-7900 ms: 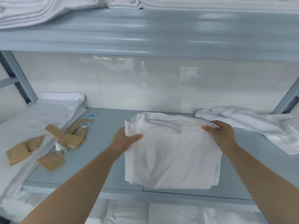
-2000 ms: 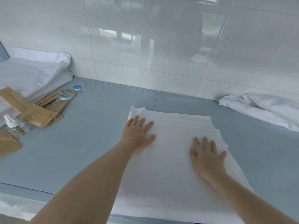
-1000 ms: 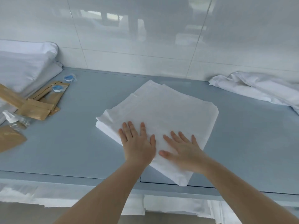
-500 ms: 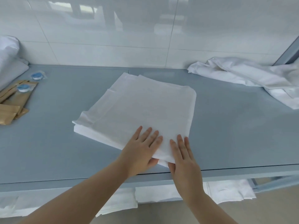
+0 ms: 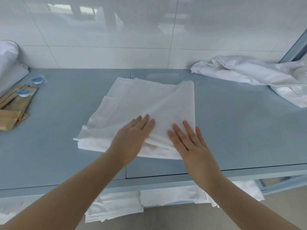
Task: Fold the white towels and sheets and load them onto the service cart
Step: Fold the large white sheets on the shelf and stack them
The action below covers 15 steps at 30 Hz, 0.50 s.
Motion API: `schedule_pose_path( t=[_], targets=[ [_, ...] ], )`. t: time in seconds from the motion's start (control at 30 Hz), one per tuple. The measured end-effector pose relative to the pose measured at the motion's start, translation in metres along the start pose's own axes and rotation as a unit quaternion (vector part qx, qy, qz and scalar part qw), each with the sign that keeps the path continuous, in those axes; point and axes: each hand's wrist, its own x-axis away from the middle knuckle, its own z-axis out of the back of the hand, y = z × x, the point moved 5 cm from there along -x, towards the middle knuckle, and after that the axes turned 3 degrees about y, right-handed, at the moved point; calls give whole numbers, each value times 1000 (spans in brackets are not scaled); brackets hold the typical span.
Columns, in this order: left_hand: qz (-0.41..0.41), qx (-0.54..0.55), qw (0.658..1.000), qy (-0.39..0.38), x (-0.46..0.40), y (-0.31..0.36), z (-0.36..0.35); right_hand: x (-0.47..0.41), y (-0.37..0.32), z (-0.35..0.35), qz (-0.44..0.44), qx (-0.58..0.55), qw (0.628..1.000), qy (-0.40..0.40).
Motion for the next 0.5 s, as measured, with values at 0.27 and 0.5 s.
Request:
schedule_pose_path(
  t=[0.27,0.5],
  targets=[
    [118,-90,983,-110,45,-27,-27,4,2,-25,-70,-19,994,-77],
    [159,-70,983,-52,73,-73,-11,10,16,-47,-37,-140,980,-135]
  ],
)
